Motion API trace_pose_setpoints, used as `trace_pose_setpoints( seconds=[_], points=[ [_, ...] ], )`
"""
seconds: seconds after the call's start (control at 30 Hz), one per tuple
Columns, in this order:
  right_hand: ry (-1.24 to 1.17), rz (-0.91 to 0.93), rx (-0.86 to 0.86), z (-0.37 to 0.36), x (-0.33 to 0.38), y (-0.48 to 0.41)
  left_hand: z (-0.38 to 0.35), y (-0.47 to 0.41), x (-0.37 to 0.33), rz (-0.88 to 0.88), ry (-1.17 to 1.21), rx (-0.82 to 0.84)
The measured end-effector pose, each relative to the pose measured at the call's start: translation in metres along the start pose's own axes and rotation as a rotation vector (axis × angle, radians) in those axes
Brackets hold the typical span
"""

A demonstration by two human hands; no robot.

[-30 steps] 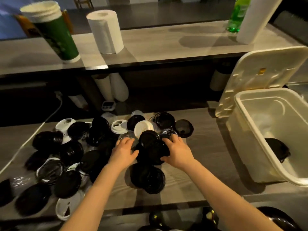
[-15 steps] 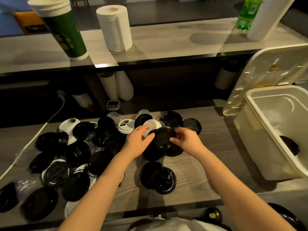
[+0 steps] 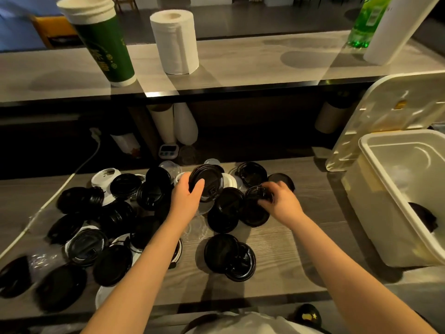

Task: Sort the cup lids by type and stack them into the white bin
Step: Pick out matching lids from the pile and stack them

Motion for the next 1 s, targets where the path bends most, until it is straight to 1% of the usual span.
trace_pose_setpoints(
  seconds=[0.1,0.13,0.2,0.33,0.4,0.5,0.57,0.63,0.7,0.73,0.77,0.83,0.9,1.0],
  points=[
    [0.225,0.046,0.161,-0.028,-0.009,0.016,0.006,0.000,0.014,0.048,0.007,-0.039],
    [0.276,0.053,0.189,-0.036,-0.008,0.021,0.007,0.001,0.017,0.058,0.005,-0.040],
    [0.320,0.059,0.163,-0.044,-0.005,0.025,0.007,0.004,0.019,0.063,-0.001,-0.033],
    [0.285,0.025,0.004,-0.037,-0.010,0.020,0.007,0.010,0.018,0.061,0.010,-0.017],
    [0.199,-0.022,-0.009,-0.034,-0.017,0.018,0.005,0.012,0.021,0.076,0.010,-0.009],
    [-0.035,-0.166,-0.032,-0.026,-0.027,0.016,0.002,0.012,0.024,0.090,0.014,-0.008],
    [-0.157,-0.247,-0.083,-0.014,-0.031,0.013,-0.001,0.012,0.022,0.093,0.027,-0.007],
    [-0.284,-0.283,-0.166,0.001,-0.033,0.010,-0.005,0.013,0.018,0.103,0.039,-0.004],
    [-0.480,-0.314,-0.248,0.018,-0.028,0.007,-0.009,0.013,0.017,0.135,0.057,0.002],
    [-0.588,-0.320,-0.258,0.024,-0.022,0.006,-0.012,0.014,0.018,0.162,0.077,0.007],
    [-0.699,-0.318,-0.232,0.029,-0.013,0.005,-0.015,0.014,0.018,0.193,0.113,0.013],
    [-0.884,-0.279,-0.113,0.032,0.013,0.005,-0.021,0.017,0.019,0.260,0.193,0.035],
    [-0.902,-0.198,-0.024,0.030,0.038,0.007,-0.026,0.020,0.016,0.303,0.271,0.059],
    [-0.794,-0.129,-0.009,0.020,0.059,0.010,-0.031,0.025,0.006,0.360,0.432,0.080]
  ],
)
Point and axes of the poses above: each hand's wrist, its own y-axis away from the middle knuckle, its own z-axis out of the back of the hand, x = y × z, the point moved 6 cm from there along -y, towards the middle knuckle, and after that the axes turned 13 degrees about -x, right-handed, at the moved point
